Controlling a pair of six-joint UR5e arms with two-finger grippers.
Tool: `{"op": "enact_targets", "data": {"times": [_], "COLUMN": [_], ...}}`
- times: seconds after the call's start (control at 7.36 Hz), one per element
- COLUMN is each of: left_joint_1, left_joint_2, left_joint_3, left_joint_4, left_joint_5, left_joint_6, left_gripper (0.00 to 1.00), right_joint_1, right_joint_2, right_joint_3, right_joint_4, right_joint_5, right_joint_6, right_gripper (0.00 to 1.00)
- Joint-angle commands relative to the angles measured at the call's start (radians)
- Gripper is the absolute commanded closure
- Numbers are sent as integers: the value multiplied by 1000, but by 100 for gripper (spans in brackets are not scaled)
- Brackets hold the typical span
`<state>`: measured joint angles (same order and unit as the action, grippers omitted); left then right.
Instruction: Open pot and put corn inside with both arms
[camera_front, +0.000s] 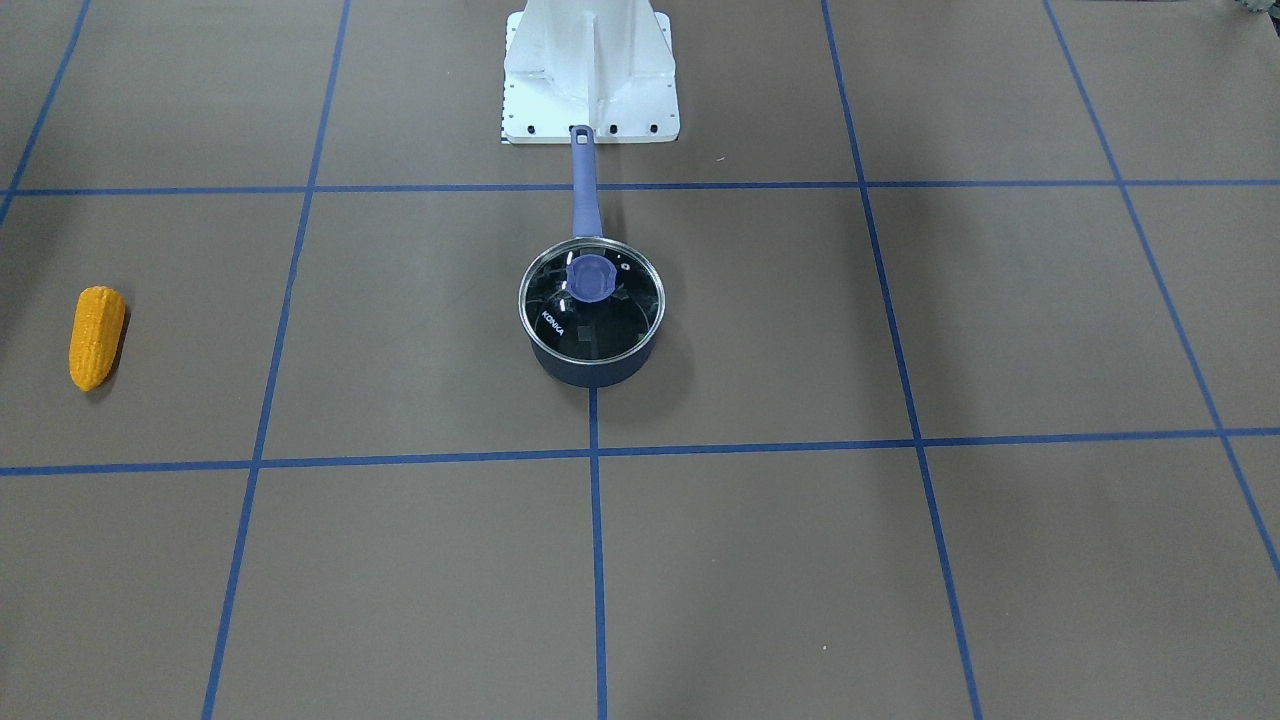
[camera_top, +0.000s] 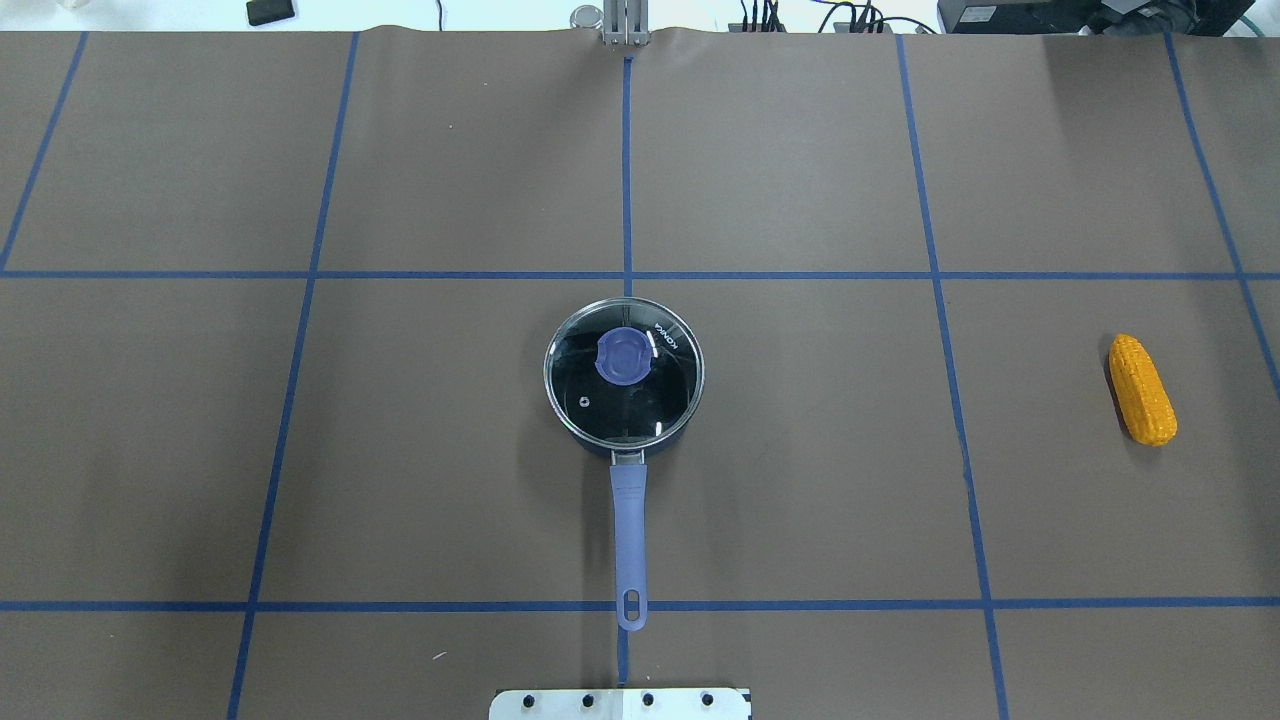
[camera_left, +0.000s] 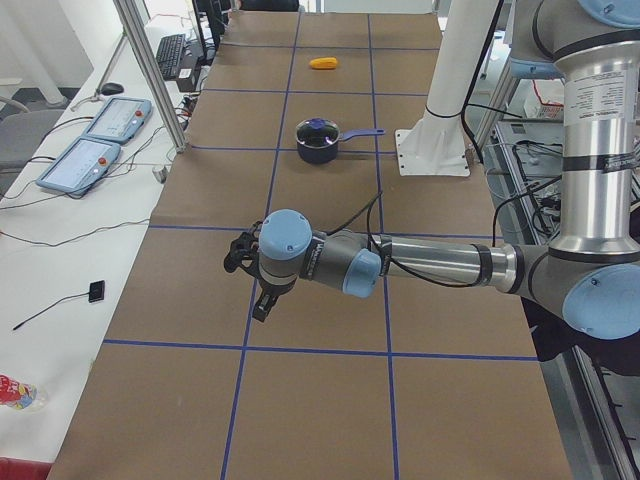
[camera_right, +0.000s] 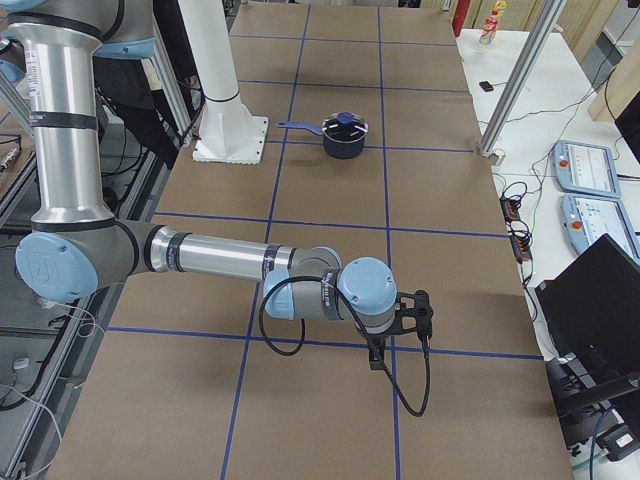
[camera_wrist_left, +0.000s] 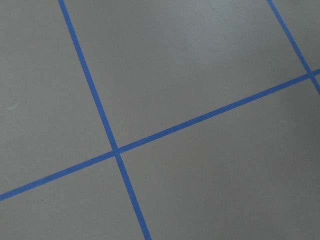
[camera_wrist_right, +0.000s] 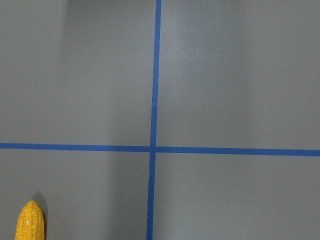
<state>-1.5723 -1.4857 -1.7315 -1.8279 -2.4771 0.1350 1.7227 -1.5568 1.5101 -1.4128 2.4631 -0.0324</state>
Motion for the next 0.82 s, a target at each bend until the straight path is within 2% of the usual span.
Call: {"op": "enact_targets", "data": {"times": [0.0, 0.41, 0.54, 0.68], "left_joint_1": [2, 3, 8, 44], "left_joint_2": [-1, -45, -83, -146], "left_joint_3": [1, -25, -83, -138], "left_joint_4": [1, 60, 158, 197], "left_joint_5": [0, -12, -26, -26], "left_joint_6": [0, -2, -67, -227], "left_gripper": [2, 2, 2, 2], "right_joint_1": [0, -24, -70, -104], "right_joint_2": [-8, 0, 12, 17], "right_joint_3": [7, 4, 7, 15], "right_joint_4": [2, 0, 2, 21], "right_joint_5": [-1, -3, -1, 4], "right_joint_6": [-12, 9, 17, 41], "right_gripper": [0, 0, 0, 0]}}
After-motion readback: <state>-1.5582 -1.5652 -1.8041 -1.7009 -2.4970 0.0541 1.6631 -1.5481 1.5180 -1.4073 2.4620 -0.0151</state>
